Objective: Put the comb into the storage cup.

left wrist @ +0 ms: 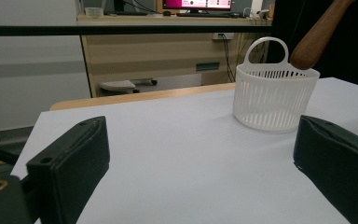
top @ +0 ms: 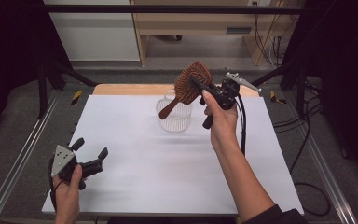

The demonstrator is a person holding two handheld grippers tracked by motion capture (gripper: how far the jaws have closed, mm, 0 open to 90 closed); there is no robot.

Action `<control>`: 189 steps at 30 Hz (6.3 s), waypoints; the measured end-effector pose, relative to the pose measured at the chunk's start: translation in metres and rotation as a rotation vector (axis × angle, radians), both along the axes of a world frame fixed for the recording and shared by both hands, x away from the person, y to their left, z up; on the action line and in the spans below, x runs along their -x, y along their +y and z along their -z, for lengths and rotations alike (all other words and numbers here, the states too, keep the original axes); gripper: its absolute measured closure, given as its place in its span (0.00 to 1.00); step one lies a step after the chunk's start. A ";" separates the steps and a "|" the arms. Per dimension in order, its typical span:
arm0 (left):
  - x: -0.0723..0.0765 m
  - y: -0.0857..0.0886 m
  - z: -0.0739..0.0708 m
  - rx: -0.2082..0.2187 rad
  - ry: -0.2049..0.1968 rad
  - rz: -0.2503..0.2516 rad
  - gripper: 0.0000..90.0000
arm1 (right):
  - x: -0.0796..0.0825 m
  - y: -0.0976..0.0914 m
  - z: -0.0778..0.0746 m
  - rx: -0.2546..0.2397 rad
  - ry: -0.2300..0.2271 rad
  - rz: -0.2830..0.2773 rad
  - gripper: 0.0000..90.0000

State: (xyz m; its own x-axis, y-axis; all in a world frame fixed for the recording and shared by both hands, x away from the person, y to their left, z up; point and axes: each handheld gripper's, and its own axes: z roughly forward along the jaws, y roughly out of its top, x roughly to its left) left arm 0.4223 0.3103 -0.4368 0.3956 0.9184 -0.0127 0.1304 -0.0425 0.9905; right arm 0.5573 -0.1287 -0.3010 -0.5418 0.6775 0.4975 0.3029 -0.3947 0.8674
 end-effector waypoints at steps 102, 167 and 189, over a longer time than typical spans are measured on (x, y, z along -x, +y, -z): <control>-0.001 0.001 0.001 -0.008 -0.007 0.012 0.03 | -0.022 -0.016 0.001 -0.025 -0.054 0.117 0.60; 0.001 0.000 0.000 0.000 -0.011 0.012 0.03 | -0.033 -0.007 0.036 0.001 -0.020 0.157 0.60; 0.001 0.000 0.001 -0.002 -0.009 0.015 0.03 | -0.037 0.002 0.069 -0.030 0.016 0.157 0.59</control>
State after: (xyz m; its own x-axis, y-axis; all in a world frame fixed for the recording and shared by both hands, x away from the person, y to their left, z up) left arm 0.4217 0.3102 -0.4373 0.4090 0.9125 -0.0075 0.1208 -0.0460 0.9916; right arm 0.5945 -0.1263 -0.3704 -0.4221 0.7380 0.5265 0.2495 -0.4638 0.8501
